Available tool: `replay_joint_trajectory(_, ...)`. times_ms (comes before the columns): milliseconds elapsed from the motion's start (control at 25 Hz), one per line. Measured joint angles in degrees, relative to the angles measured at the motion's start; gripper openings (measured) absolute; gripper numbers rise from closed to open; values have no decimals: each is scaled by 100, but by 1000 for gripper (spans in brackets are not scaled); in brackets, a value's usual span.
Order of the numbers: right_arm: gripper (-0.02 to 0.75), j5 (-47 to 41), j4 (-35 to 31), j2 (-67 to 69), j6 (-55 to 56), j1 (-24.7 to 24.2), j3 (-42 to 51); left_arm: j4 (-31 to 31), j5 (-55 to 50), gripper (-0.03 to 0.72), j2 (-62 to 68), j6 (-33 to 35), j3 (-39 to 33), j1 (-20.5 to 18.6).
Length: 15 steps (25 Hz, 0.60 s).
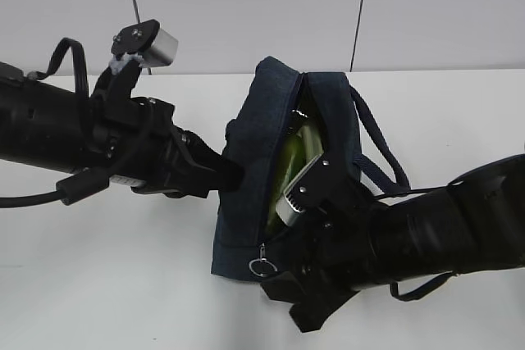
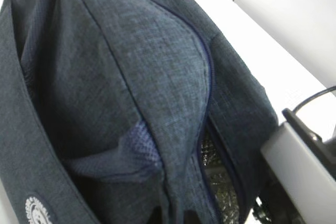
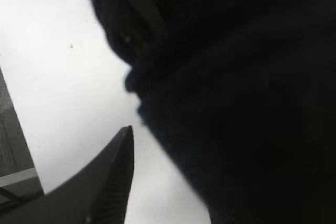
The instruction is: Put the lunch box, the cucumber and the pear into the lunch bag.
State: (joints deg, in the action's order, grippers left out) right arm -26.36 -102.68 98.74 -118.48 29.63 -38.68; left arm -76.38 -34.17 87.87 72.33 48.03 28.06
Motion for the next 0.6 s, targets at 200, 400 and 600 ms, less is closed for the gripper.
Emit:
replay_joint_trajectory(200,306,172,0,43,-13,0,-98,0,0,6,0,0,0,0)
replay_joint_trajectory(400,305,282,0,43,-28,0,-121,0,0,5,0,0,0,0)
replay_joint_trajectory(600,304,67,0,78,-106,0,-168,0,0,4,0,0,0,0)
